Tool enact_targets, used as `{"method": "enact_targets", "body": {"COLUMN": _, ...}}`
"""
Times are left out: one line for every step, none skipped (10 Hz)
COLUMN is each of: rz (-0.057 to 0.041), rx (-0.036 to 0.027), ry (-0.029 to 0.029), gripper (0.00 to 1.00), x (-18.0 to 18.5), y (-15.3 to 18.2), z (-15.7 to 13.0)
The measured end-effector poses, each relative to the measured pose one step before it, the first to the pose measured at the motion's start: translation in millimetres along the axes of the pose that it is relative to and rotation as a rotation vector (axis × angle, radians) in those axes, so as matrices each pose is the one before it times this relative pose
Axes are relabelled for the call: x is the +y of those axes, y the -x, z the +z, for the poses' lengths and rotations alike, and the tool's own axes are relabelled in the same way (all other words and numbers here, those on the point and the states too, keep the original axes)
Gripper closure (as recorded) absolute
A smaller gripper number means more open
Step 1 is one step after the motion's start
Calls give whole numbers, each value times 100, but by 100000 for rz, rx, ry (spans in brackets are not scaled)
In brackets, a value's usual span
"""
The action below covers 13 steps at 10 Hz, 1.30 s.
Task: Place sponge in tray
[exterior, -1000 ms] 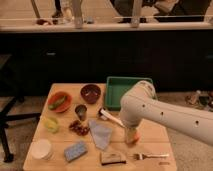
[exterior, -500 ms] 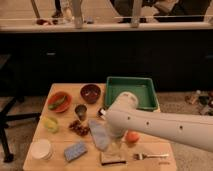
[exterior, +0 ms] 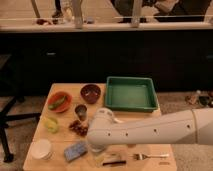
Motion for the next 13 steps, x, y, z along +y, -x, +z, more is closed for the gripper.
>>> {"method": "enact_targets", "body": {"rz": -1724, "rx": -301, "ry": -92, "gripper": 20, "x": -575, "y": 1208, "z": 986}}
{"method": "enact_targets", "body": {"rz": -1426, "rx": -83, "ry": 146, "gripper": 20, "x": -627, "y": 1070, "z": 905}}
{"method": "enact_targets", "body": {"rz": -1218, "rx": -88, "ry": 153, "gripper": 20, "x": -651, "y": 919, "z": 706}}
{"method": "enact_targets", "body": {"rz": -1078, "rx": 33, "ry": 97, "gripper": 20, "x": -566, "y": 561, "z": 522}}
{"method": "enact_targets", "body": {"rz": -323, "rx": -25, "ry": 38, "gripper": 20, "x": -342, "y": 137, "z": 269}}
{"method": "enact_targets", "body": {"rz": 308, "rx": -204, "ry": -116, "gripper": 20, "x": -636, "y": -61, "z": 352}}
{"method": "enact_targets", "body": {"rz": 398, "rx": -249, "ry": -175, "gripper": 20, "x": -389, "y": -239, "z": 111}}
{"method": "enact_targets", "body": {"rz": 805, "rx": -811, "ry": 21, "gripper": 20, "x": -337, "y": -271, "z": 121}}
{"method": "enact_targets", "body": {"rz": 1518, "rx": -1293, "ry": -250, "gripper": 20, "x": -637, "y": -663, "z": 168}}
{"method": "enact_targets", "body": {"rz": 1299, "rx": -1721, "ry": 27, "gripper": 20, "x": -396, "y": -384, "z": 230}}
{"method": "enact_targets", "body": {"rz": 911, "rx": -849, "ry": 57, "gripper": 20, "x": -202, "y": -297, "z": 170}}
{"method": "enact_targets", "body": {"rz": 767, "rx": -901, "ry": 371, "gripper": 20, "x": -53, "y": -203, "z": 285}}
{"method": "enact_targets", "body": {"rz": 669, "rx": -937, "ry": 791, "gripper": 20, "x": 34, "y": -179, "z": 472}}
